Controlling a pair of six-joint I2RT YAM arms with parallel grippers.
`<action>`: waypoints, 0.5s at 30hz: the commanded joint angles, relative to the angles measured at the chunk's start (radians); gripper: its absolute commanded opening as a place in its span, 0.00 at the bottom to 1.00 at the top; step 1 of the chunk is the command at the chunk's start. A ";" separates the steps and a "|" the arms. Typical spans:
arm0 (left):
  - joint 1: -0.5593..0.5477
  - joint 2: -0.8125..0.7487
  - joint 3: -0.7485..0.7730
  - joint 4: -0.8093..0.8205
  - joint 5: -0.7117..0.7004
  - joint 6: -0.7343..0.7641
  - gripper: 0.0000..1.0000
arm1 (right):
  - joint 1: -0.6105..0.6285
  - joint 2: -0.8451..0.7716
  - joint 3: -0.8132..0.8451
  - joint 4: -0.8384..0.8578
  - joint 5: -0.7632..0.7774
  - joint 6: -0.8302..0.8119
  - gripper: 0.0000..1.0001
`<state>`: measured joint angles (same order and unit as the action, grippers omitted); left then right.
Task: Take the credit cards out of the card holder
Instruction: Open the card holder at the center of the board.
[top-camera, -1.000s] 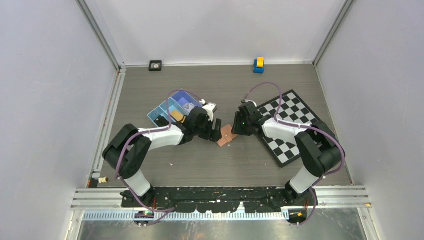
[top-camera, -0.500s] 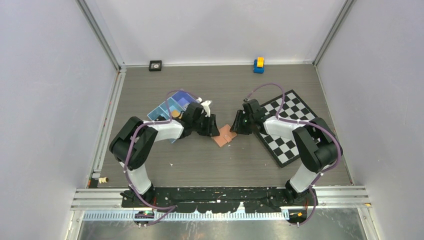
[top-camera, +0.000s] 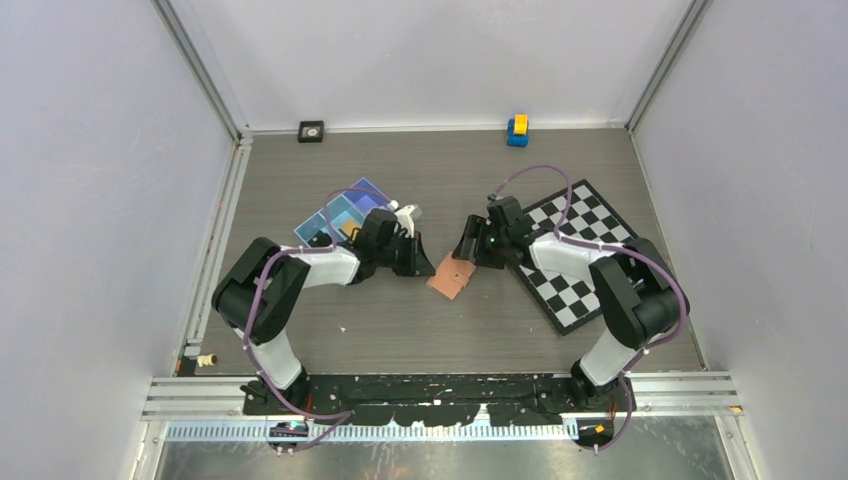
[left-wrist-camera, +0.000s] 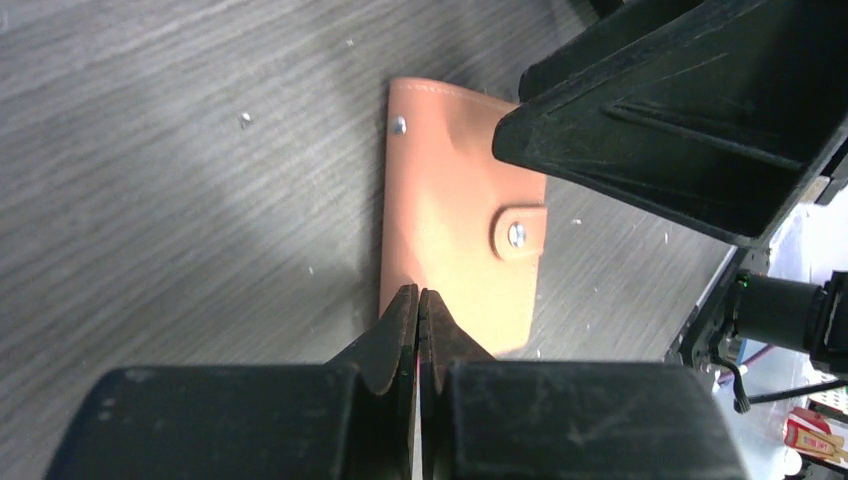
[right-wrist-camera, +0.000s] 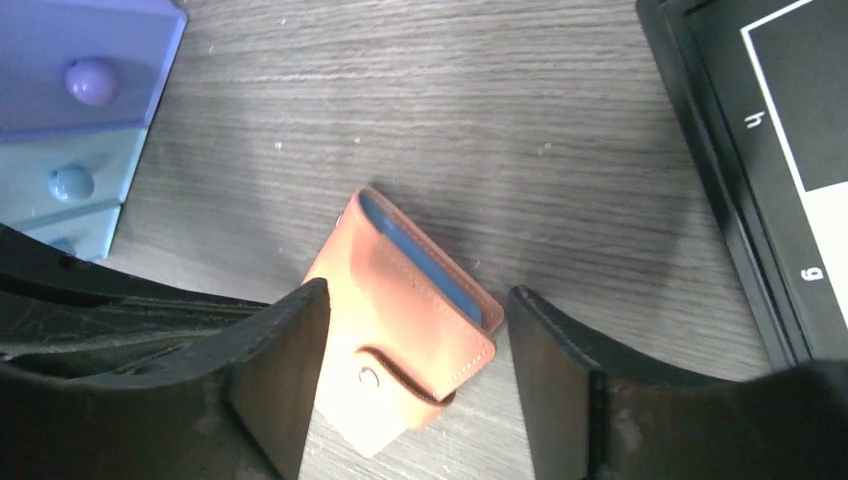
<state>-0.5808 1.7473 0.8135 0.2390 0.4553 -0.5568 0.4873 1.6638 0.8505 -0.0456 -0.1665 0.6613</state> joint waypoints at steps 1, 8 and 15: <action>-0.002 -0.116 -0.051 0.079 -0.025 -0.016 0.00 | 0.007 -0.103 -0.027 0.007 0.025 0.021 0.75; -0.001 -0.098 0.015 -0.111 -0.110 -0.006 0.27 | 0.059 -0.170 -0.025 -0.076 0.120 0.098 0.81; -0.003 0.008 0.088 -0.177 -0.043 -0.030 0.43 | 0.084 -0.089 -0.029 -0.043 0.077 0.227 0.69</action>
<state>-0.5812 1.7103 0.8516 0.1272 0.3790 -0.5720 0.5644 1.5433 0.8097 -0.0978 -0.0959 0.7994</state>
